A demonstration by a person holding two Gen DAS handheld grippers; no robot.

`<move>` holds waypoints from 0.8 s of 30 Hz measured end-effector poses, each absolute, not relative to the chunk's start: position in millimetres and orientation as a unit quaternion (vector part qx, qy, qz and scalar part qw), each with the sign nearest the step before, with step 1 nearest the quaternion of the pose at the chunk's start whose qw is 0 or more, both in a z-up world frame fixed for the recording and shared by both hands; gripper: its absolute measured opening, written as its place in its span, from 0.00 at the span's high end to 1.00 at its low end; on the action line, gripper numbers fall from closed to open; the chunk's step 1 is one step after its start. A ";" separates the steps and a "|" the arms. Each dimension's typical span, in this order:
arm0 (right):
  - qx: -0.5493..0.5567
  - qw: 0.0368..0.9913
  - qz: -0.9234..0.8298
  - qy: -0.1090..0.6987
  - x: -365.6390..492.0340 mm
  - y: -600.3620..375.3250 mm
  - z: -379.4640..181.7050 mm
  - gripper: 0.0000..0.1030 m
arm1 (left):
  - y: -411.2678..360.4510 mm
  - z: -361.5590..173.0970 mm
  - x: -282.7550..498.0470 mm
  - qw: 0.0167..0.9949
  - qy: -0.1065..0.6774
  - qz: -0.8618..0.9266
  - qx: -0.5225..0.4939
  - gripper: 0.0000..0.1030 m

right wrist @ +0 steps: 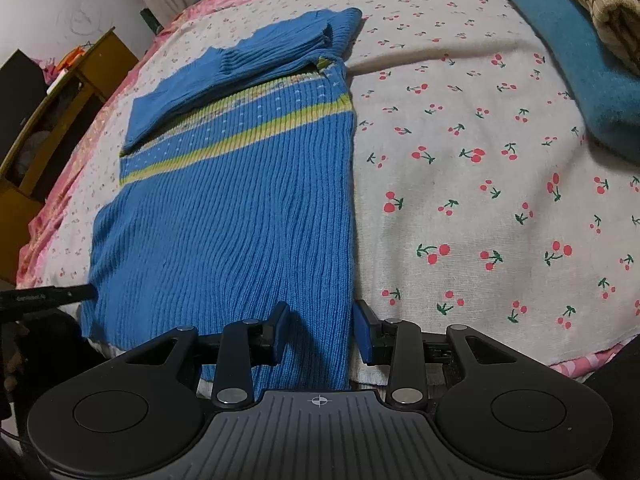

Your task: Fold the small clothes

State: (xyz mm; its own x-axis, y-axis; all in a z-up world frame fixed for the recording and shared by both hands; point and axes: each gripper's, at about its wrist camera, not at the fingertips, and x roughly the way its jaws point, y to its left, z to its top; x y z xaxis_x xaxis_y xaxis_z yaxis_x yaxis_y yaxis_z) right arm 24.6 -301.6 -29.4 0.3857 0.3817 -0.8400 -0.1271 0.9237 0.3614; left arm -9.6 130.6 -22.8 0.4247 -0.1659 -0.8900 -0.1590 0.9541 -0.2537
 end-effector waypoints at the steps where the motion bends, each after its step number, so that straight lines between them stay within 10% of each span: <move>1: 0.122 0.824 0.154 0.532 24.5 -302.2 -29.4 0.66 | 132.7 -22.6 -10.0 0.829 0.536 -0.007 -0.160 0.61; 19: 0.121 0.818 0.157 0.540 28.1 -298.8 -32.9 0.66 | 140.7 -30.8 -1.6 0.798 0.570 -0.032 -0.194 0.66; 24: 0.142 0.815 0.162 0.538 27.8 -303.3 -31.6 0.91 | 143.3 -22.8 -5.7 0.807 0.548 -0.059 -0.215 0.85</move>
